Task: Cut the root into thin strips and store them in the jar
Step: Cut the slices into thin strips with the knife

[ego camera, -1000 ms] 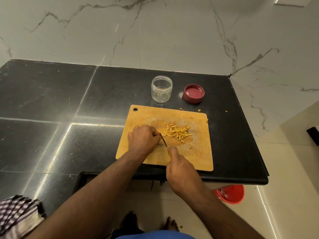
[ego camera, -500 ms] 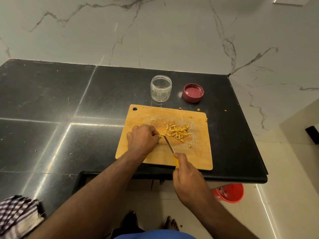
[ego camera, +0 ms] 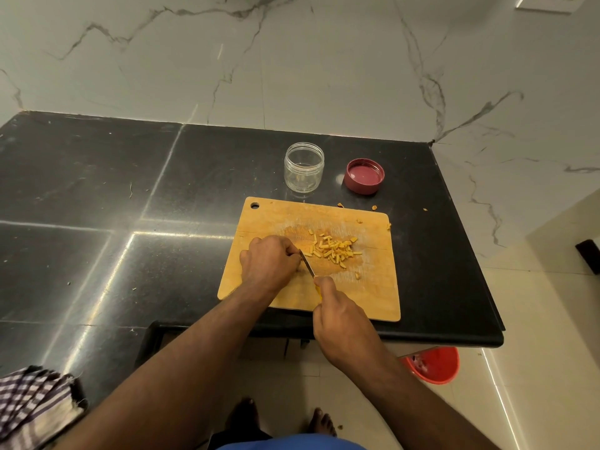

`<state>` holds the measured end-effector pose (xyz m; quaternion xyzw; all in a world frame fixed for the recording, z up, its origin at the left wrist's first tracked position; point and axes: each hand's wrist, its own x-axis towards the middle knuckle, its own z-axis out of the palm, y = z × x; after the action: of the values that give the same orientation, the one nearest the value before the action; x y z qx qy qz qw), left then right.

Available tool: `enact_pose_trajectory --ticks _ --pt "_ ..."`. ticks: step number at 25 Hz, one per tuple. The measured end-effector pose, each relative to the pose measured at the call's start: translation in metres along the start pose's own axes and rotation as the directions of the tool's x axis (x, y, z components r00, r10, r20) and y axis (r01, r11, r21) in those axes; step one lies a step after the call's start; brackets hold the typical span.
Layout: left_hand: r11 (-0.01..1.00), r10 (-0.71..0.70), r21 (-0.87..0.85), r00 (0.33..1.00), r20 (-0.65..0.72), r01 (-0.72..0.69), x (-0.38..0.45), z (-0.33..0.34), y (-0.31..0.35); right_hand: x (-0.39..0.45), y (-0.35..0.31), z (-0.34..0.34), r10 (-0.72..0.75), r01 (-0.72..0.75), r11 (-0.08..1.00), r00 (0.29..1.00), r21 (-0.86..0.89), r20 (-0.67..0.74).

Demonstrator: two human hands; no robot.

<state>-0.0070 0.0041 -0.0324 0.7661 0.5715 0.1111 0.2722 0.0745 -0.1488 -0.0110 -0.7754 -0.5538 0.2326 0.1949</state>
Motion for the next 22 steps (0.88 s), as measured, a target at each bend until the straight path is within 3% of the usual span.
enact_pose_trajectory --ticks 7,13,22 --pt "1.0 -0.011 0.007 1.0 0.003 0.011 0.004 -0.001 0.0 -0.011 0.007 0.0 0.015 -0.016 0.998 0.999 0.057 0.03" --pt "0.999 0.031 0.035 0.998 0.055 -0.033 0.007 -0.008 -0.004 -0.033 0.015 -0.008 0.045 -0.038 0.994 0.997 0.098 -0.066" --pt "0.989 0.015 -0.144 0.999 0.034 -0.01 0.003 -0.026 -0.033 -0.015 0.007 0.003 -0.007 0.008 0.998 1.0 0.056 -0.028"
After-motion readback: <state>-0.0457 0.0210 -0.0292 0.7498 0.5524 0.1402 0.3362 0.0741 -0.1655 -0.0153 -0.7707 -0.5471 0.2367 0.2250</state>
